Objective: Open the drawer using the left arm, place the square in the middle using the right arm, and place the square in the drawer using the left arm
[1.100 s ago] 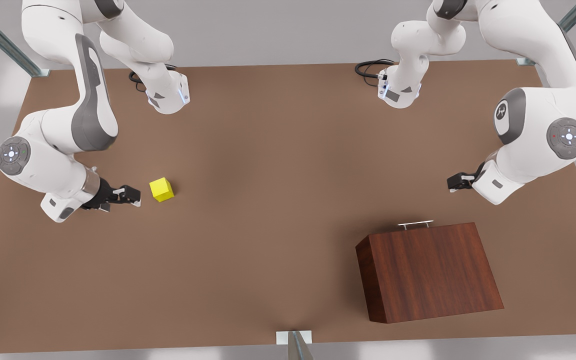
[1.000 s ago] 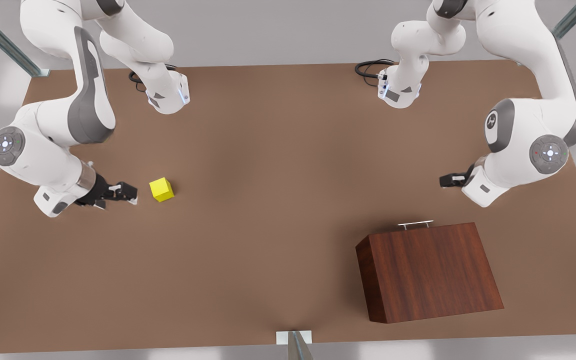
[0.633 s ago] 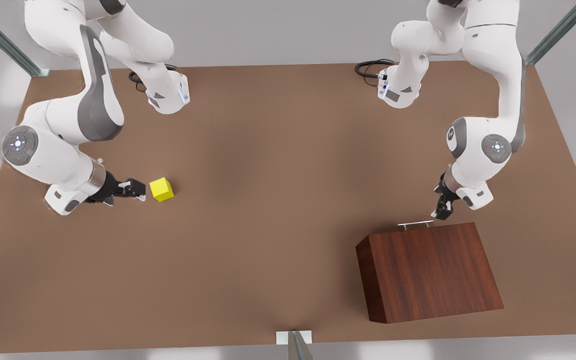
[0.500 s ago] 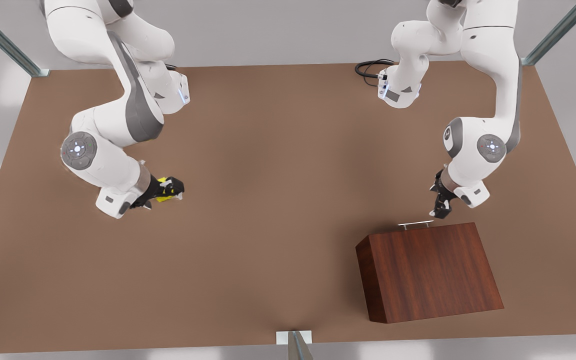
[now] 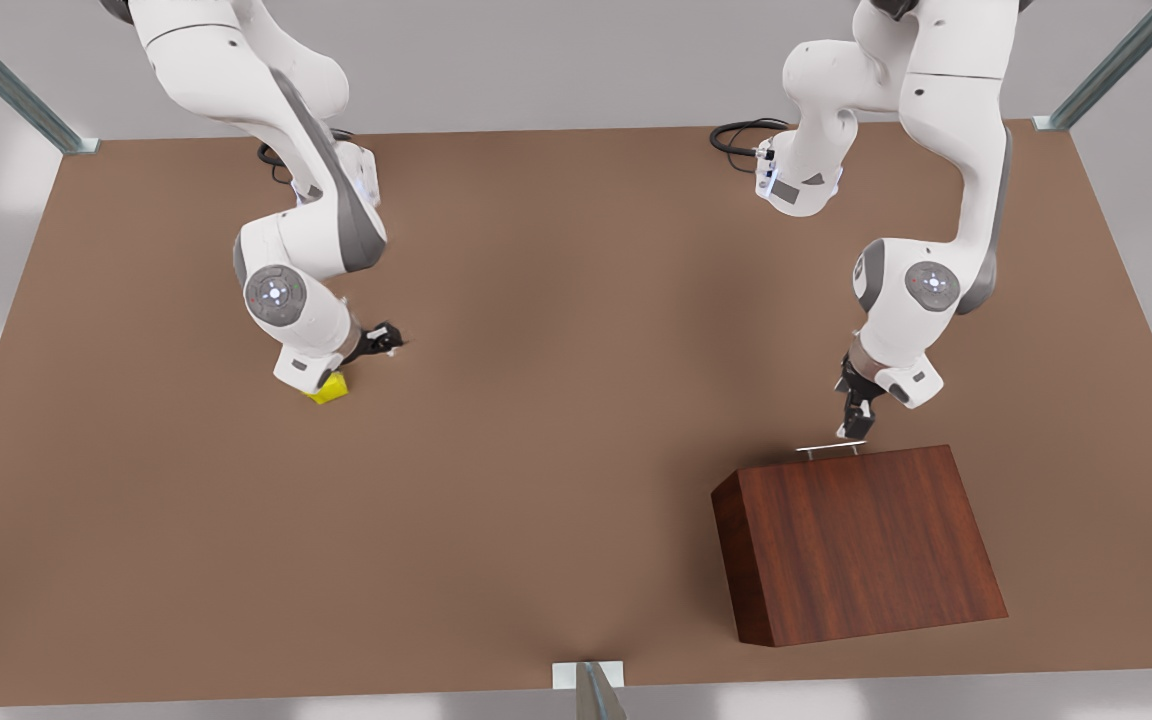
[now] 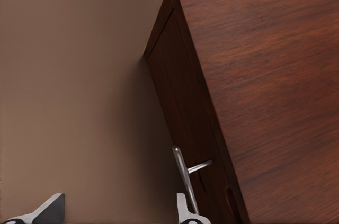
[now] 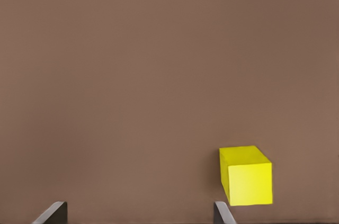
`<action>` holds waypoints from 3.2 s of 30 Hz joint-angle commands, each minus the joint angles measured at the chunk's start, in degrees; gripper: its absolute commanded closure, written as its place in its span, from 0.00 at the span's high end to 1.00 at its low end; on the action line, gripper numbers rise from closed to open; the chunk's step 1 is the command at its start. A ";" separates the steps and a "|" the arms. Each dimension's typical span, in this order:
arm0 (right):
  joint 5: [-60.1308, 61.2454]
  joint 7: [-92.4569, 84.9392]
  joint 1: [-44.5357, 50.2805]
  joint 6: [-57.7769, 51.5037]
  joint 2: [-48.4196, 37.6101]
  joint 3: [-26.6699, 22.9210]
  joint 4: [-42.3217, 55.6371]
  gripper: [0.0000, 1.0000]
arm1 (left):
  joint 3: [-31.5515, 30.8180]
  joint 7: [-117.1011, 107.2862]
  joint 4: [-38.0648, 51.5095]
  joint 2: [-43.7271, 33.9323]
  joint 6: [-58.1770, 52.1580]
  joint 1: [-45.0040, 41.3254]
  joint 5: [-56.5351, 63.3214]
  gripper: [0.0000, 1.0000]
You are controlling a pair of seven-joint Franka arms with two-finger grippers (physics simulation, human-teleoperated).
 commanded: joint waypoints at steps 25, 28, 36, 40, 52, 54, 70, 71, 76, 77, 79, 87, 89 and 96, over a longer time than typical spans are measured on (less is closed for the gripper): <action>-0.26 -9.23 -15.72 22.07 3.94 3.53 -18.00 1.00 | 0.09 -6.95 0.97 1.89 2.33 -1.33 0.91 1.00; -0.79 -9.32 -16.42 22.60 4.38 1.33 -18.26 1.00 | 0.09 -7.04 0.97 2.15 2.50 -1.68 0.91 1.00; -4.39 -10.20 -15.63 26.12 7.81 0.10 -18.70 1.00 | 0.09 -6.95 0.88 1.98 1.19 -1.68 0.91 1.00; -4.57 -11.95 -15.72 26.21 8.34 0.10 -18.70 1.00 | 0.00 -6.95 0.88 1.54 -2.33 -1.59 0.91 1.00; -6.77 -13.27 -16.33 28.76 12.12 0.02 -18.26 0.94 | 0.09 -6.95 0.70 -0.31 -8.48 -1.59 0.82 1.00; -6.77 -13.27 -16.33 29.19 12.64 0.02 -18.26 0.77 | 0.09 -6.95 0.62 -0.39 -9.18 -1.59 0.91 1.00; -6.24 -12.04 -15.54 8.46 10.10 7.48 -1.22 0.58 | 0.00 -7.04 -1.76 -3.29 -13.05 -1.59 0.91 1.00; -6.24 -12.04 -15.54 5.47 11.15 10.03 3.09 0.58 | 0.00 -7.04 -1.76 -3.56 -13.14 -1.68 0.83 1.00; -6.85 4.56 -2.54 6.08 15.01 15.22 9.24 0.59 | -0.08 -7.12 -1.76 -3.82 -13.14 -1.68 0.74 1.00; -6.85 9.48 1.15 6.08 17.47 15.22 12.05 0.59 | -0.08 -7.12 -1.76 -3.82 -13.14 -1.68 0.74 1.00; -7.73 14.67 7.57 4.68 22.05 15.31 19.87 0.59 | -0.08 -7.21 -1.76 -3.65 -13.41 -1.68 0.74 1.00; -16.87 47.90 30.34 -4.64 39.89 14.52 40.27 0.59 | -0.17 -7.12 -1.67 -5.14 -18.06 -2.12 0.21 1.00; -16.61 49.83 36.05 -4.64 43.58 10.12 46.33 0.59 | -0.43 -7.12 -1.41 -4.97 -16.83 -2.21 0.21 1.00; -16.44 50.62 38.60 -1.66 49.12 10.12 50.38 0.59 | -0.52 -7.12 -1.49 -4.35 -14.28 -2.47 0.12 1.00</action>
